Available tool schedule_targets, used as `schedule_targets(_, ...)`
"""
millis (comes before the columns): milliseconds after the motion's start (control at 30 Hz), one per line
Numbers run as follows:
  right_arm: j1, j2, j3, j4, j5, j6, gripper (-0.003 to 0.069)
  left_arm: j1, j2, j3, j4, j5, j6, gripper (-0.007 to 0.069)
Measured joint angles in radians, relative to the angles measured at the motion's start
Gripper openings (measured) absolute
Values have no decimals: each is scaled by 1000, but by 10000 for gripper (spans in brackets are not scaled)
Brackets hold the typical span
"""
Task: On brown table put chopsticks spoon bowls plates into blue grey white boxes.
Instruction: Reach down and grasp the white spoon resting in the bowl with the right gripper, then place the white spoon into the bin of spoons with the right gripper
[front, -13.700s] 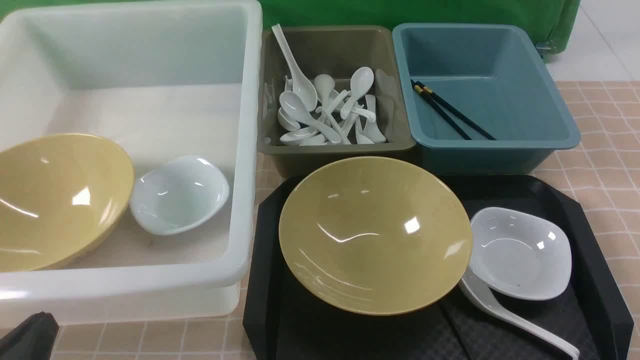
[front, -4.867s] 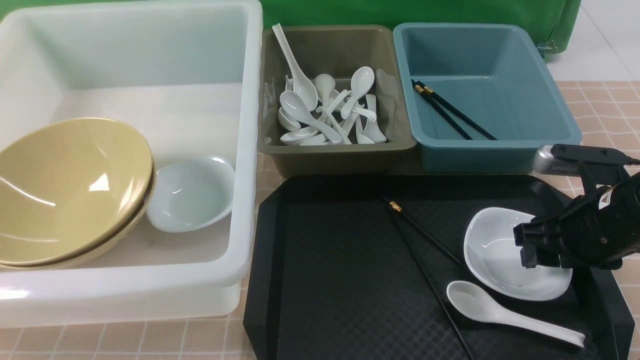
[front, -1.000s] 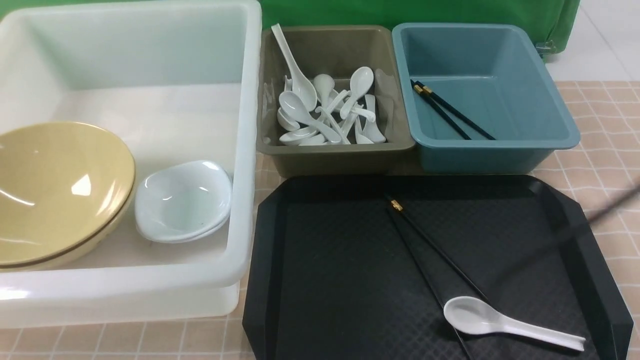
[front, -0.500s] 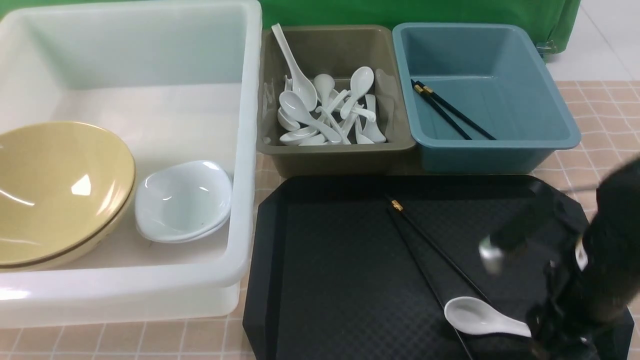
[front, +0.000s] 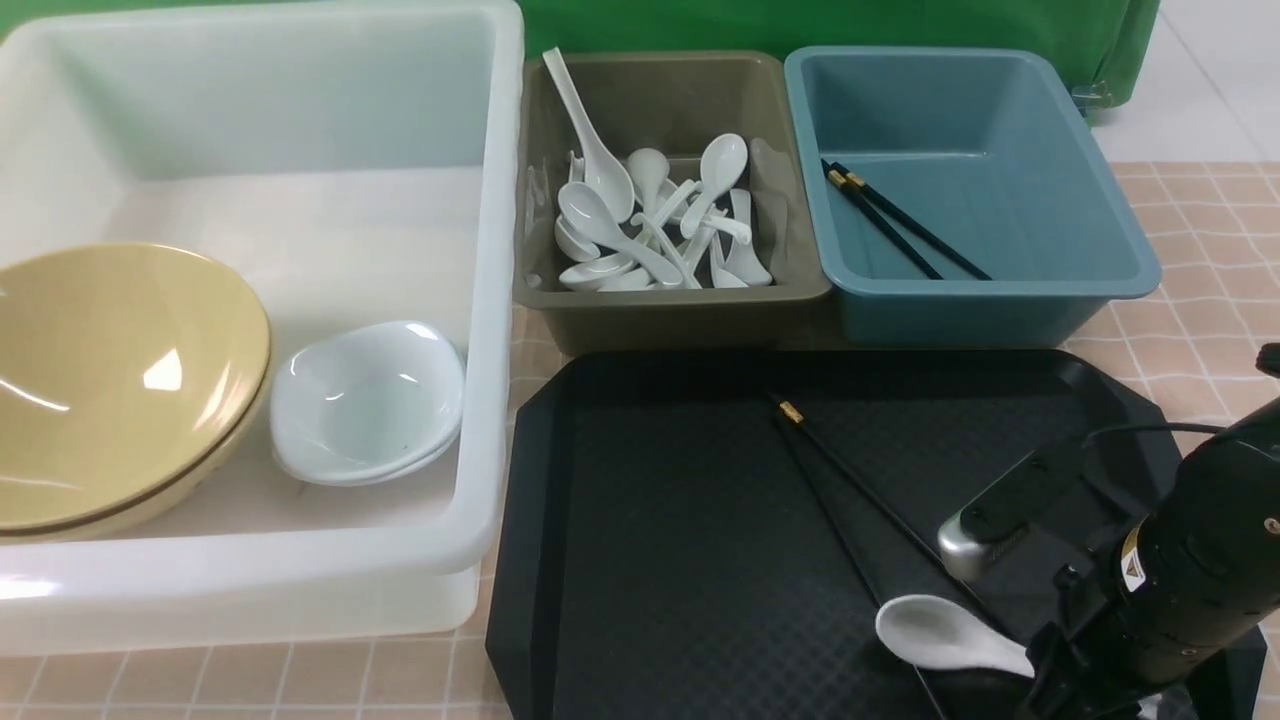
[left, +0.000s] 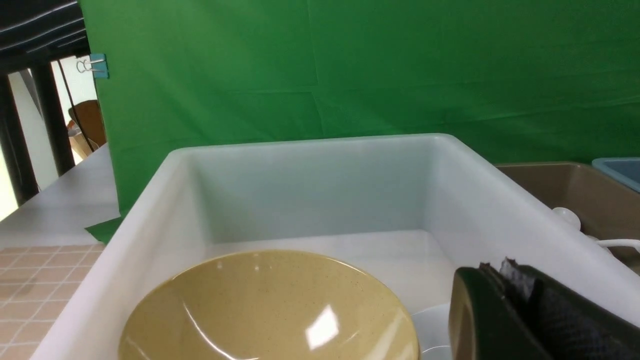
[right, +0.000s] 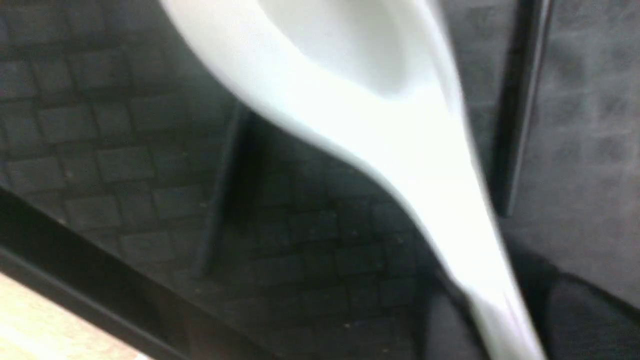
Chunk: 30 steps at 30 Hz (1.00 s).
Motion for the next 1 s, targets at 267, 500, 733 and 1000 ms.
schedule_targets(267,0,15,-34,-1,49,5,104,0,0,0,13,0,0,2)
schedule_targets(500,0,-7,-119,-15,205,-37,104,0,0,0,15,0,0,2)
schedule_targets(733,0,-116,-315,20,259,-80,104,0,0,0,21,-1,0,2)
schedule_targets(1000,10,-27,-507,251,-390,-80,104,0,0,0,30,-7,0,2)
